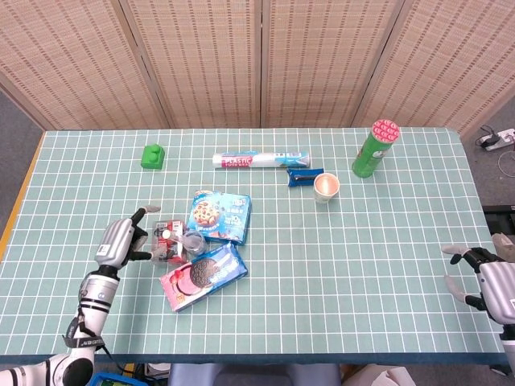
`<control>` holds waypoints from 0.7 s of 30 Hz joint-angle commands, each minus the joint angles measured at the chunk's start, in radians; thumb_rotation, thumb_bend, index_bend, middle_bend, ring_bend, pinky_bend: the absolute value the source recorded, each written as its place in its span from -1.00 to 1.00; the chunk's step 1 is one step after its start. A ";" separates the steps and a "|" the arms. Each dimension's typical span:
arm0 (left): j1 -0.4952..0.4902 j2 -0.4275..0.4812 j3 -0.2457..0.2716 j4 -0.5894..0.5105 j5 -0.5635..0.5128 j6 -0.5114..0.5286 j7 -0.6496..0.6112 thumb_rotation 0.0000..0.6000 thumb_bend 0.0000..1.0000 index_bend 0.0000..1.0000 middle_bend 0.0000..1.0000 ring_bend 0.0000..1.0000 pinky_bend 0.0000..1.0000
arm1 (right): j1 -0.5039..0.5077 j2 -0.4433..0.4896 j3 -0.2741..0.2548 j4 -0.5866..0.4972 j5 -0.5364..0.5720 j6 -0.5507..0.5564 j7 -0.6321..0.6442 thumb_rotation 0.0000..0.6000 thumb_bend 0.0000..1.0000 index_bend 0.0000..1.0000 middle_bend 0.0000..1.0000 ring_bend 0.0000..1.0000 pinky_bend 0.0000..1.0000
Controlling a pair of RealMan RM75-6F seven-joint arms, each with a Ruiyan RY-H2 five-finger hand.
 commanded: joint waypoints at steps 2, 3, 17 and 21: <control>0.035 0.053 0.031 -0.031 0.016 0.025 0.030 1.00 -1.00 -0.40 1.00 1.00 1.00 | -0.001 -0.003 0.001 -0.002 0.002 0.000 -0.011 1.00 -0.44 -0.34 -0.08 -0.28 0.03; 0.043 0.067 0.040 -0.036 0.020 0.031 0.039 1.00 -1.00 -0.39 1.00 1.00 1.00 | 0.000 -0.004 0.001 -0.003 0.003 -0.001 -0.013 1.00 -0.44 -0.34 -0.08 -0.28 0.03; 0.240 0.170 0.184 -0.004 0.186 0.279 0.159 1.00 -1.00 -0.30 1.00 1.00 1.00 | -0.007 -0.017 0.007 -0.019 0.019 0.006 -0.066 1.00 -0.44 -0.33 -0.08 -0.28 0.03; 0.273 0.210 0.221 -0.011 0.201 0.283 0.188 1.00 -1.00 -0.30 1.00 1.00 1.00 | -0.006 -0.024 0.004 -0.025 0.018 -0.001 -0.090 1.00 -0.44 -0.33 -0.08 -0.28 0.03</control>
